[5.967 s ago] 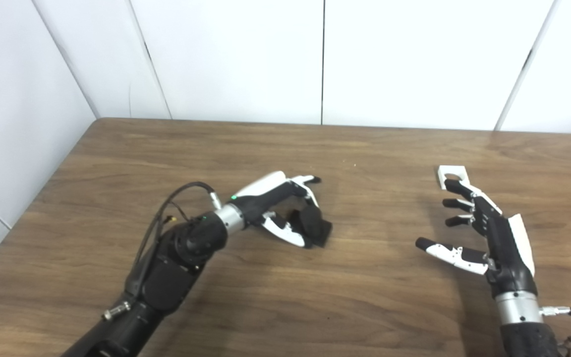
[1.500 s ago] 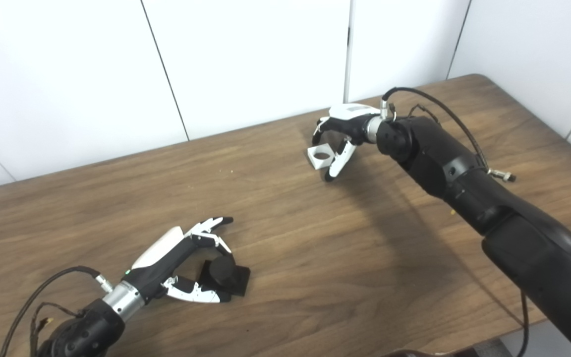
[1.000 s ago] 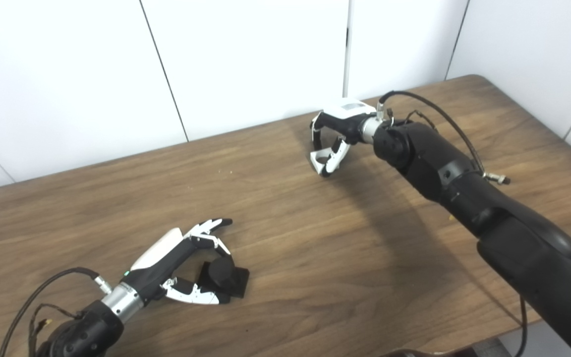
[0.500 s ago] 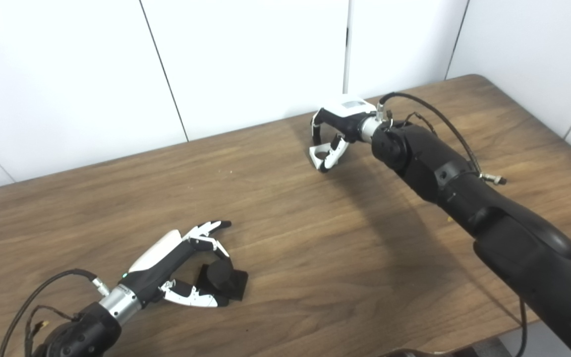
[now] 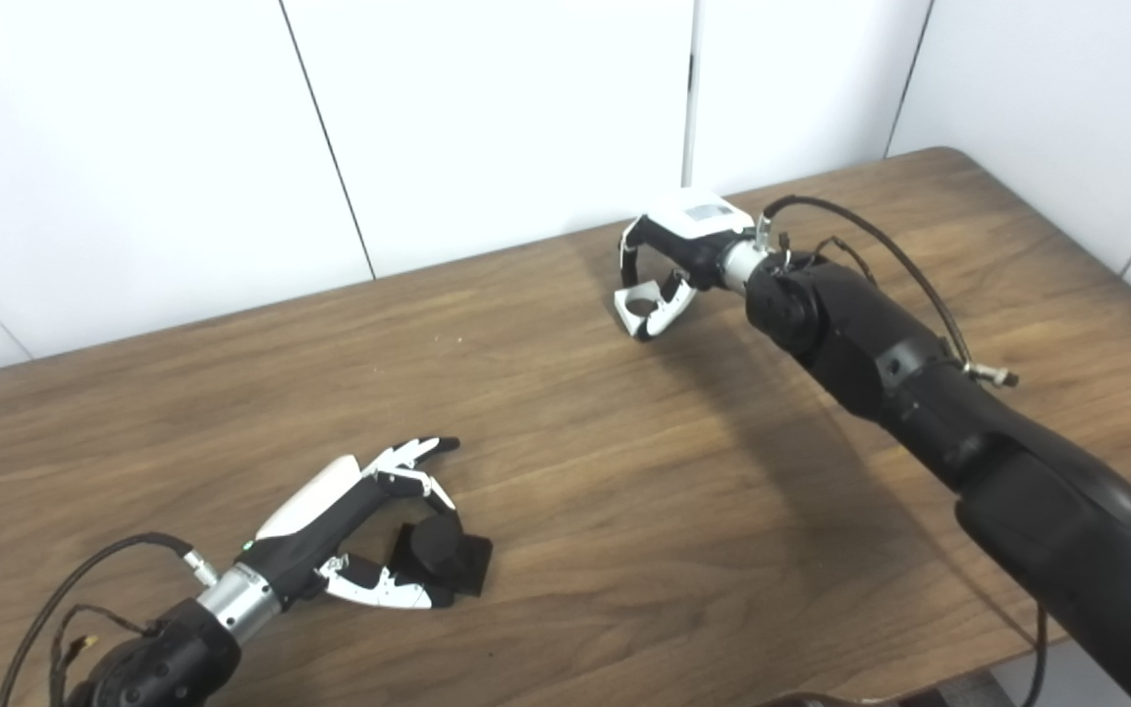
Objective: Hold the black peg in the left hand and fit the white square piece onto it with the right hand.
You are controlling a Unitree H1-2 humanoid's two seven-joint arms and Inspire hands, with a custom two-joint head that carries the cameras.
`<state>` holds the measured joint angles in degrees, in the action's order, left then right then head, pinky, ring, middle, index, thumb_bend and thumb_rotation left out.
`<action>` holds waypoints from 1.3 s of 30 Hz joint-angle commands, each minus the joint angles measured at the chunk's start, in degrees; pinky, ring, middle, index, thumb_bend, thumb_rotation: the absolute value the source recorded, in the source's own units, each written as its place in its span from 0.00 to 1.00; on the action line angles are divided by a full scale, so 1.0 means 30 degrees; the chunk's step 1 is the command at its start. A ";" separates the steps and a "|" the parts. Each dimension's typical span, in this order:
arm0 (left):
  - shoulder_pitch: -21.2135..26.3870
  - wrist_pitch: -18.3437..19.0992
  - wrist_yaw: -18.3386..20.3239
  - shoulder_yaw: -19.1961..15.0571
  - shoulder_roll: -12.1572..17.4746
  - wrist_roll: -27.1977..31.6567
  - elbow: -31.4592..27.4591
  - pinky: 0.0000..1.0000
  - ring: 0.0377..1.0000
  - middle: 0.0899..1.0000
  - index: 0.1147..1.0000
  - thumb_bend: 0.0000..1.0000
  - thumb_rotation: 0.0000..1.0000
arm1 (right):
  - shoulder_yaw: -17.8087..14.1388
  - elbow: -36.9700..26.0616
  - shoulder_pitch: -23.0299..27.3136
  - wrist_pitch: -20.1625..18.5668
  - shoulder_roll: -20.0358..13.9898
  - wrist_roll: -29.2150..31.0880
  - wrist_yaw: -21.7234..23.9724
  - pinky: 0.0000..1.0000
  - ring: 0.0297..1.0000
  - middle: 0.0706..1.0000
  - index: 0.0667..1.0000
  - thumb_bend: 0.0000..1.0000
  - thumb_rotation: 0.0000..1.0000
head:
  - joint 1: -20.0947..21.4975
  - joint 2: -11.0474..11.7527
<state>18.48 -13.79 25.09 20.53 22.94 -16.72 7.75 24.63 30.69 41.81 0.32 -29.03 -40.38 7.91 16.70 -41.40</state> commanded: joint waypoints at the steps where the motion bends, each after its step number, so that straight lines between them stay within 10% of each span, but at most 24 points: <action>1: -0.0259 0.0673 0.0802 0.0269 0.0709 -0.0509 0.0053 1.00 1.00 0.97 0.42 0.52 0.07 | -0.0432 -0.1392 0.0394 0.0510 -0.0428 0.0298 0.0260 0.89 0.87 0.79 0.45 0.51 0.14 | -0.0087 -0.0061; 39: 0.0519 0.1770 0.0104 0.1307 -0.0983 -0.1834 0.0889 1.00 1.00 0.98 0.42 0.52 0.08 | -0.2042 -1.3267 -0.2765 0.2748 0.0126 0.3554 0.4707 0.86 0.86 0.77 0.44 0.51 0.14 | -0.9096 -0.0427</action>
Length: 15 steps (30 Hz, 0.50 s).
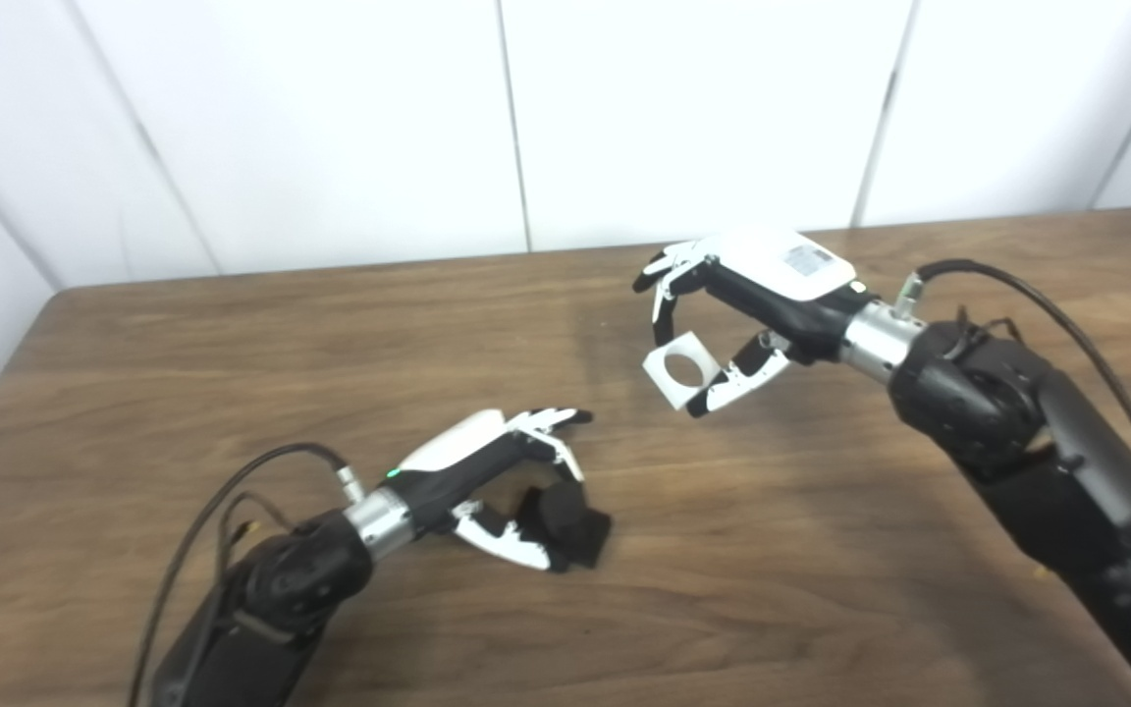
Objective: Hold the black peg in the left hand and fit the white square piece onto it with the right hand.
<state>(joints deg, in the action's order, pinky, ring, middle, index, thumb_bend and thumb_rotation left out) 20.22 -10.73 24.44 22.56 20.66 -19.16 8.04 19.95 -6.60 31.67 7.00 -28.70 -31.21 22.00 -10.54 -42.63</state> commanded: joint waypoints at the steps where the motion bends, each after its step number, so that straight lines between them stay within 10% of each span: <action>1: -0.0040 0.0835 0.0295 0.0658 -0.0300 -0.1068 0.0805 1.00 1.00 0.98 0.42 0.52 0.08 | -0.0491 -0.1106 0.0577 0.0397 0.0054 0.0671 0.0219 0.86 0.86 0.77 0.44 0.51 0.14 | -0.0177 -0.0008; 15: 0.0049 0.1531 -0.0070 0.0964 -0.0783 -0.1552 0.0792 1.00 1.00 0.98 0.42 0.52 0.08 | -0.0431 -0.3753 0.0053 -0.0425 0.0704 0.1388 0.2664 0.89 0.87 0.78 0.44 0.52 0.14 | -0.1207 -0.0185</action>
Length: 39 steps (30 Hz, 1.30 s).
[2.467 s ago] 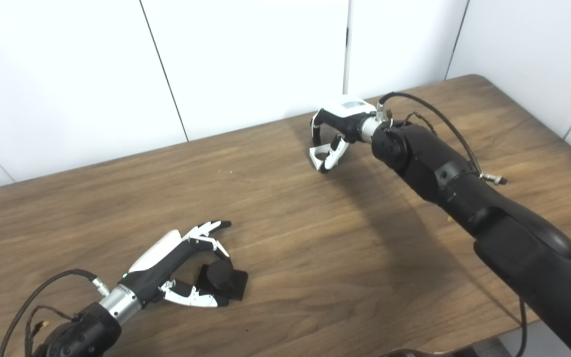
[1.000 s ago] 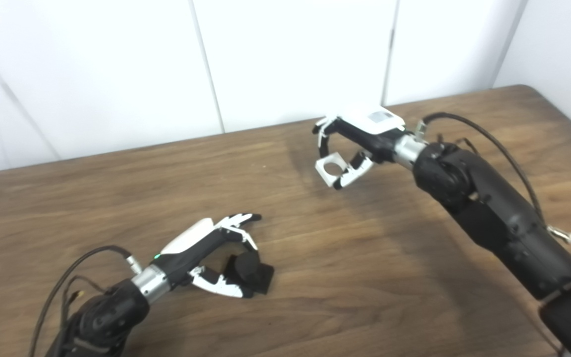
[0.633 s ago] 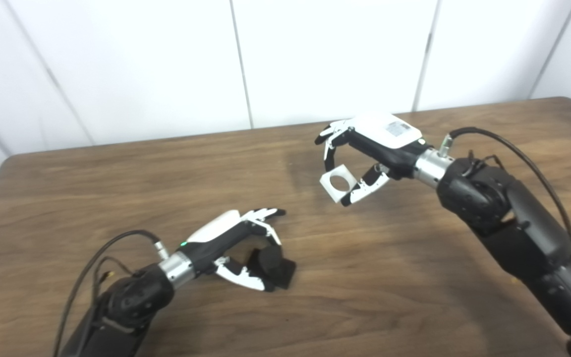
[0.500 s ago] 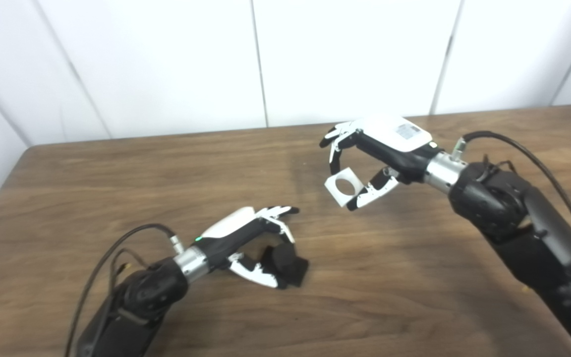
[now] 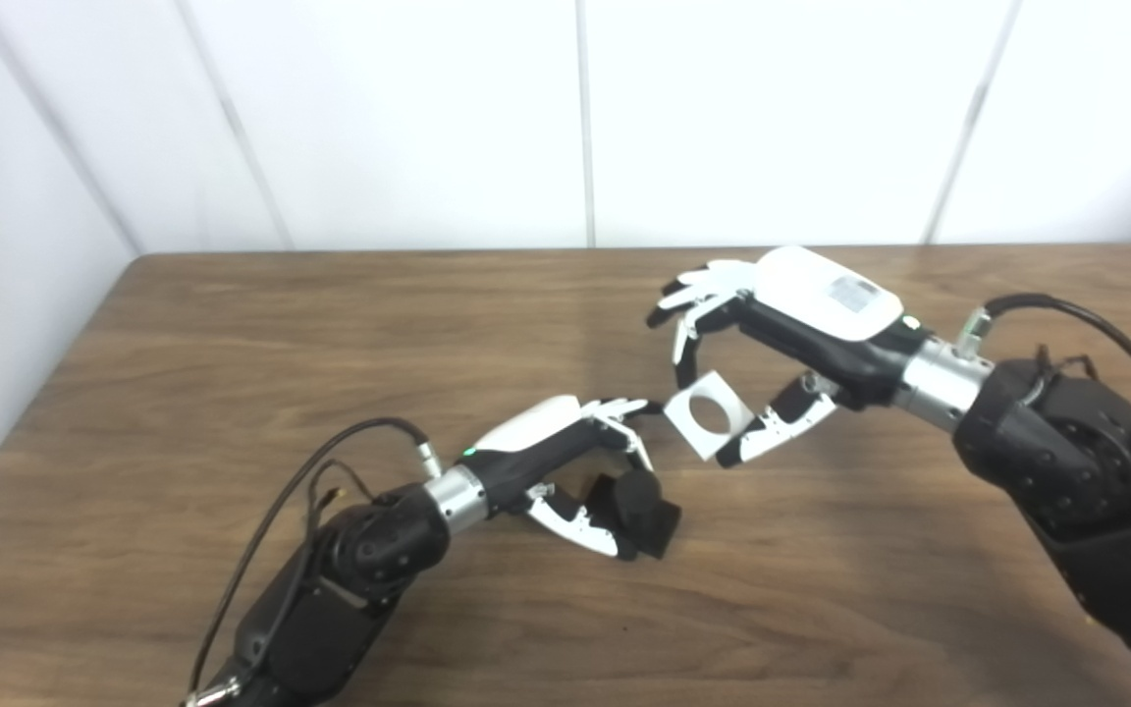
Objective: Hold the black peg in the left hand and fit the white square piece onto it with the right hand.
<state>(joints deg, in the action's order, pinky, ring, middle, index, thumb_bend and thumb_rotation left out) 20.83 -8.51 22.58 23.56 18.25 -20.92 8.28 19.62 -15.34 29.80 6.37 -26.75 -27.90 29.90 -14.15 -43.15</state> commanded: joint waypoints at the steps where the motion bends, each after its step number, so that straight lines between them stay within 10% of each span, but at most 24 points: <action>1: -0.0149 0.0752 0.0513 0.0632 0.0005 -0.0963 0.0738 1.00 1.00 0.98 0.42 0.52 0.08 | -0.0276 -0.0963 0.0652 -0.0260 0.0145 0.0282 0.0182 0.89 0.87 0.78 0.44 0.52 0.14 | 0.0028 -0.0035; 39: -0.0115 0.0363 -0.0090 0.0869 -0.0106 -0.1106 0.0788 1.00 1.00 0.98 0.42 0.52 0.08 | 0.1459 0.2593 0.0012 0.1905 0.2007 -0.1418 0.0016 0.84 0.85 0.78 0.45 0.51 0.14 | 0.0045 -0.0110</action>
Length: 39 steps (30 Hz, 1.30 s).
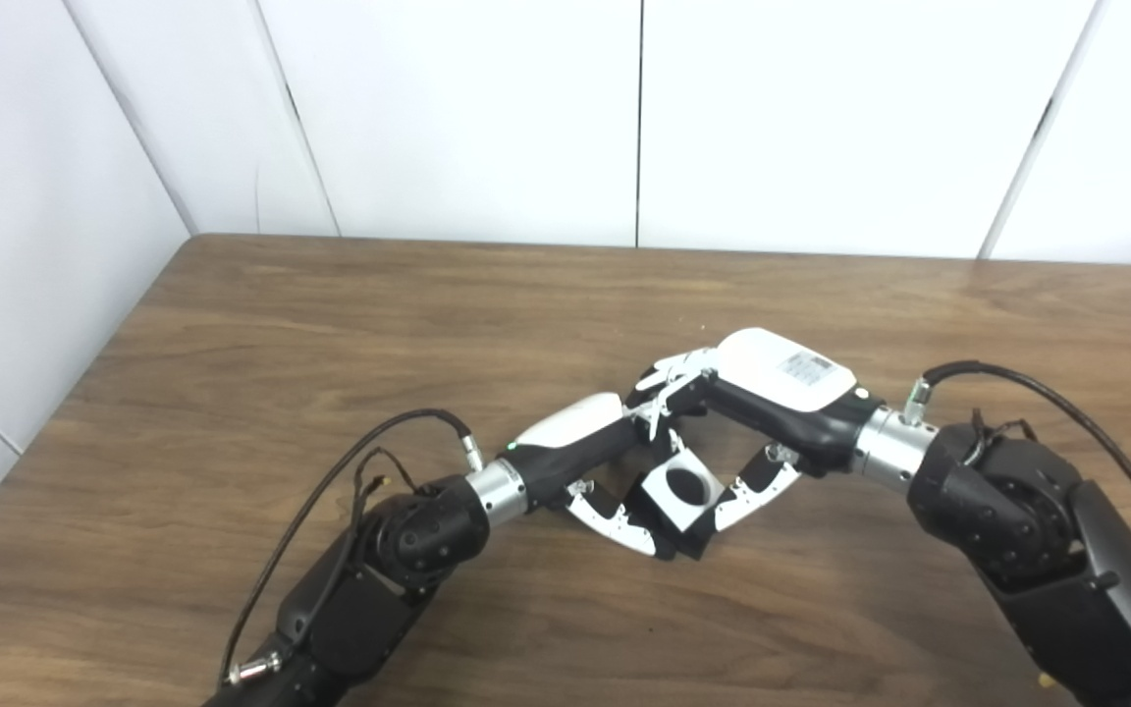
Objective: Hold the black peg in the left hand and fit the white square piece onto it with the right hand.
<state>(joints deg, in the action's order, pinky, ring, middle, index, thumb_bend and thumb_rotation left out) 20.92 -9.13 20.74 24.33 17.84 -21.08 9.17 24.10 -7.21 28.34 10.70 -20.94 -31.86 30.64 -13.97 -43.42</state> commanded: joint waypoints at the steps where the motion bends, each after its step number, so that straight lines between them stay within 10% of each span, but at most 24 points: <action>1: -0.0150 0.0618 0.0516 0.0628 0.0025 -0.1093 0.0458 1.00 1.00 0.98 0.42 0.52 0.08 | 0.0048 -0.0077 0.0483 0.0421 0.0130 -0.0141 -0.0208 0.84 0.85 0.78 0.45 0.51 0.14 | 0.0020 -0.0050; 17: -0.0172 0.1045 0.0667 0.0758 0.0020 -0.1089 0.0175 1.00 1.00 0.98 0.43 0.52 0.08 | 0.1225 0.0460 0.0496 0.0643 0.0575 -0.0556 -0.0109 0.86 0.86 0.79 0.45 0.51 0.14 | -0.0014 -0.0135; 23: -0.0230 0.0861 0.0494 0.0707 0.0099 -0.1126 0.0186 1.00 1.00 0.96 0.42 0.52 0.08 | 0.1253 -0.0063 0.0779 -0.1231 0.0154 -0.0943 0.1480 0.92 0.91 0.86 0.46 0.51 0.16 | 0.0103 -0.0150; 28: -0.0266 0.0978 0.0551 0.0675 0.0151 -0.1075 0.0088 1.00 1.00 0.96 0.42 0.52 0.08 | 0.1054 -0.0436 0.0871 -0.2260 -0.0318 -0.0865 0.2529 0.95 0.95 0.91 0.79 0.85 0.31 | 0.0214 -0.0199; 39: -0.0296 0.1070 0.0784 0.0594 0.0316 -0.0755 0.0198 1.00 1.00 0.98 0.42 0.52 0.08 | -0.0018 -0.0476 0.0393 -0.2507 -0.1408 -0.0651 0.2242 0.92 0.95 0.92 0.81 0.88 0.31 | 0.0520 -0.0185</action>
<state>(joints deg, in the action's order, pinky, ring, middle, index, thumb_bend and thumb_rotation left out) 20.94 -8.17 20.54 24.74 17.81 -21.23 8.56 25.94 -7.84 28.68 3.22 -23.37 -34.04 38.58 -12.39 -43.95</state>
